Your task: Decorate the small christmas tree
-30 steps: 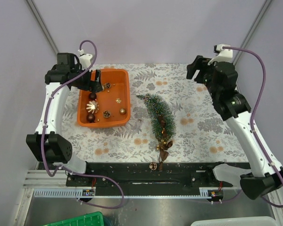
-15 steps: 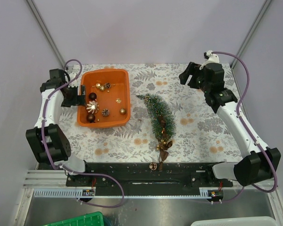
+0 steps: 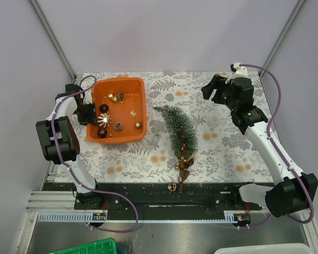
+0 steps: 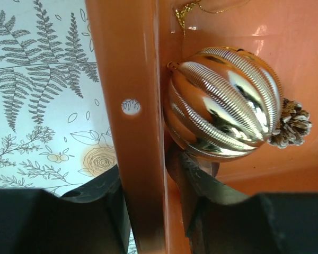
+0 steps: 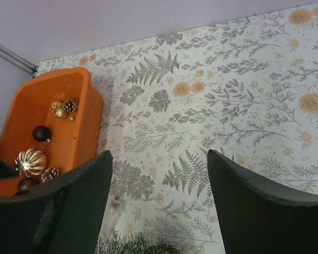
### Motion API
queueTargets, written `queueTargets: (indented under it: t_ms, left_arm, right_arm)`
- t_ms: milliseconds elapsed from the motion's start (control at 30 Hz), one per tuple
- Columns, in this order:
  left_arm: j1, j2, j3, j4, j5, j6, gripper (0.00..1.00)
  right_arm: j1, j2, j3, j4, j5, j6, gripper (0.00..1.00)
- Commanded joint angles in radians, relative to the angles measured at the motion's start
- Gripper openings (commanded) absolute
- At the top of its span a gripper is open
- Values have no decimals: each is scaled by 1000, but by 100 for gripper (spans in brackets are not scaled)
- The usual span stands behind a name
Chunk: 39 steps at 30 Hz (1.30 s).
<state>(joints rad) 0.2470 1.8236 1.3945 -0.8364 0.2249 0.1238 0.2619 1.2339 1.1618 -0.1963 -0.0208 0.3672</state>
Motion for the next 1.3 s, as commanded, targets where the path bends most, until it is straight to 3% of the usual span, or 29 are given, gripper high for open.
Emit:
queueTargets:
  t_ms: [0, 367, 500, 700, 900, 1100, 1267]
  left_arm:
    - [-37, -4, 18, 33, 60, 0, 37]
    - [-372, 58, 61, 77, 18, -24, 35]
    - [-448, 108, 118, 60, 10, -42, 38]
    - [-476, 152, 198, 39, 36, -69, 45]
    - [-469, 146, 233, 30, 11, -39, 64]
    - [-451, 132, 285, -12, 36, -21, 72]
    - [-425, 99, 314, -56, 74, 13, 77]
  right_arm:
    - [-1, -22, -22, 66, -10, 1, 80]
    - [-7, 36, -100, 152, -48, 12, 81]
    - [-6, 97, -111, 185, -111, 24, 83]
    - [-7, 260, -85, 163, -154, 45, 80]
    - [-7, 343, -129, 185, -123, 41, 77]
    - [0, 386, -165, 400, -280, 108, 77]
    - [68, 492, -53, 325, -243, 72, 73]
